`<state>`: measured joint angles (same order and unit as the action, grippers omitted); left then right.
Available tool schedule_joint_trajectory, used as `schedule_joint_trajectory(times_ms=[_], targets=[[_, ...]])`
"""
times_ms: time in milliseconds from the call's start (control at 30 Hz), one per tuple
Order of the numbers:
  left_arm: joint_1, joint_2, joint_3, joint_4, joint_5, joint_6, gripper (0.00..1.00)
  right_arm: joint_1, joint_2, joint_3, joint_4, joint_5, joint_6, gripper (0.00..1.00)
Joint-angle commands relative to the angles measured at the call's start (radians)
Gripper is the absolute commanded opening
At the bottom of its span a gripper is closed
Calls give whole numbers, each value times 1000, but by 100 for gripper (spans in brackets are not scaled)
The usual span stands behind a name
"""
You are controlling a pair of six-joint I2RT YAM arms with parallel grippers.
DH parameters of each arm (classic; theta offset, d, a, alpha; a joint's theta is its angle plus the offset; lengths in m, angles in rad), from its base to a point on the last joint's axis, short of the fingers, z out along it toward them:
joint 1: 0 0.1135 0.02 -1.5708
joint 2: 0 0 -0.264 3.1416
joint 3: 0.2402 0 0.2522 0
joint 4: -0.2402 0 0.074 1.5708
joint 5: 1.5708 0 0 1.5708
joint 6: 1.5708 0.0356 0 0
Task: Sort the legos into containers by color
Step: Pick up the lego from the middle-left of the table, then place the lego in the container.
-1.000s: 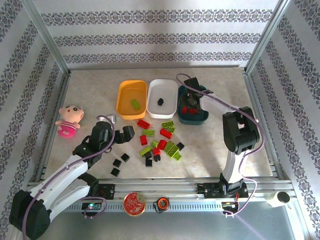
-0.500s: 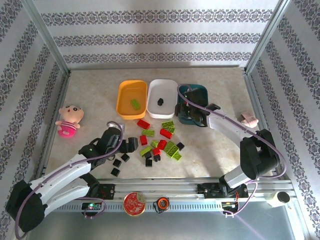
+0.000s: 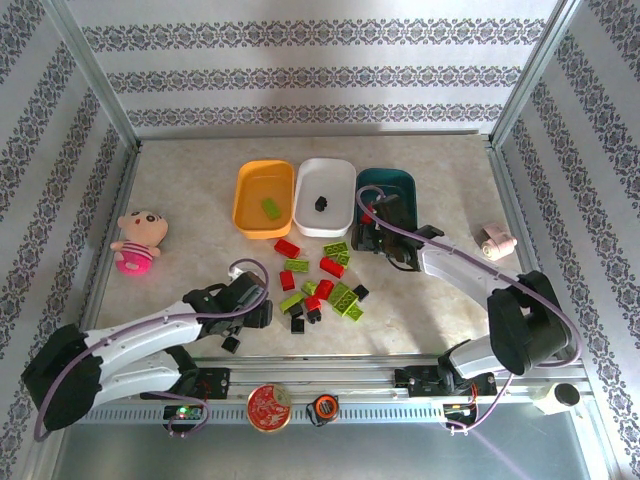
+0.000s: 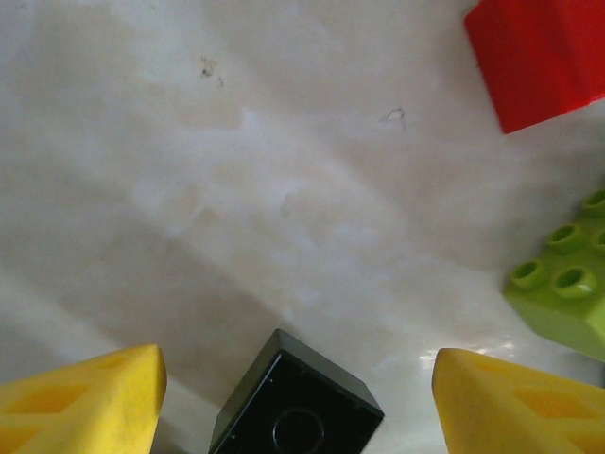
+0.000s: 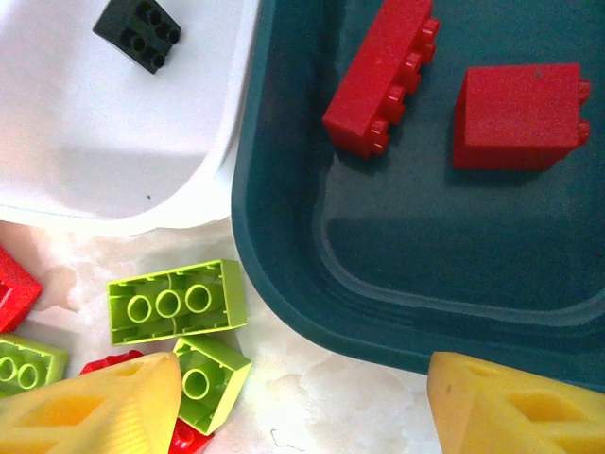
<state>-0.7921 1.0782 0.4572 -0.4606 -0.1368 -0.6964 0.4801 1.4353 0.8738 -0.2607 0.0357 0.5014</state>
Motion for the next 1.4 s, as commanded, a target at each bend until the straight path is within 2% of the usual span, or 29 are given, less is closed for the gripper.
schedule_joint_trajectory(times_ms=[0, 133, 300, 533, 667, 767, 900, 1100, 1267, 1367], targets=[[-19, 53, 35, -1, -24, 16, 72, -8, -36, -12, 20, -10, 9, 70], [-37, 107, 37, 15, -6, -2, 61, -30, -54, -17, 21, -19, 9, 70], [-59, 112, 23, 4, -6, -25, 57, -48, -59, -18, 23, -28, 7, 70], [-64, 115, 41, 37, 8, -18, 37, -53, -60, -20, 25, -37, 9, 70], [-62, 95, 116, 46, 3, 27, 26, -57, -85, -33, 23, -37, 9, 70], [-23, 120, 214, 95, 17, 91, 24, -58, -114, -55, 29, -37, 15, 70], [72, 267, 409, 218, 117, 180, 22, -57, -144, -84, 34, -40, 23, 70], [183, 626, 772, 232, 209, 245, 19, -55, -173, -124, 29, -51, 21, 70], [240, 833, 980, 196, 214, 267, 20, -55, -194, -157, 29, -55, 20, 70], [253, 913, 1069, 152, 190, 280, 24, -54, -201, -164, 32, -61, 25, 70]])
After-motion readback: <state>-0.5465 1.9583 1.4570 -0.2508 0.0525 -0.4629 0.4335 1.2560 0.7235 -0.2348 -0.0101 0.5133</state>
